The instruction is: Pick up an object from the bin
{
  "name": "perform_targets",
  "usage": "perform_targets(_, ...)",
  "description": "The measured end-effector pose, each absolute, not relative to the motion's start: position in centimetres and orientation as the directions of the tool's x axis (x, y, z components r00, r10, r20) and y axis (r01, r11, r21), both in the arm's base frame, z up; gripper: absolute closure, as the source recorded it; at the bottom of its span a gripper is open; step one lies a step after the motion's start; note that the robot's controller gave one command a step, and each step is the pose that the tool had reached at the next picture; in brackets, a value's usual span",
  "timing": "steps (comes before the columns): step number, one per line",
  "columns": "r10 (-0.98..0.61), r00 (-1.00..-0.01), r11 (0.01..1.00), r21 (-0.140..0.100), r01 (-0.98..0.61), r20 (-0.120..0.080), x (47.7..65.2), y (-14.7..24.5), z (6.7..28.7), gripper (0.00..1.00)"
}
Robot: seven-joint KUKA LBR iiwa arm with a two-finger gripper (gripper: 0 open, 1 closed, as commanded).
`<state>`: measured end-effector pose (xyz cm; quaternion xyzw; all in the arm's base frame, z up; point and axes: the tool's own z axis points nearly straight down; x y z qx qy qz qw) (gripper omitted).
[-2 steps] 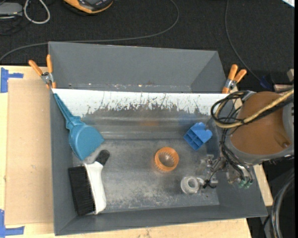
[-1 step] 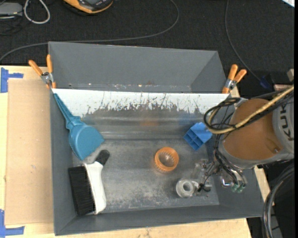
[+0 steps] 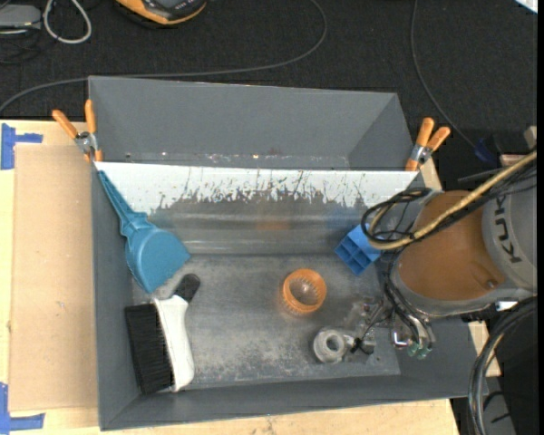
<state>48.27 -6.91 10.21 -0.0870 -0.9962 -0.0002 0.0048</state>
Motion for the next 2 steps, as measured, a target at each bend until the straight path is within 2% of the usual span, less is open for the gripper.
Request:
perform_targets(1, 0.064, -0.998, 0.998, 0.000, 0.064, 0.016, 48.9, -6.9, 10.7, 1.00)
perform_targets(2, 0.149, -0.989, 0.989, 0.000, 0.149, 0.018, 47.8, -6.7, 20.4, 1.00)
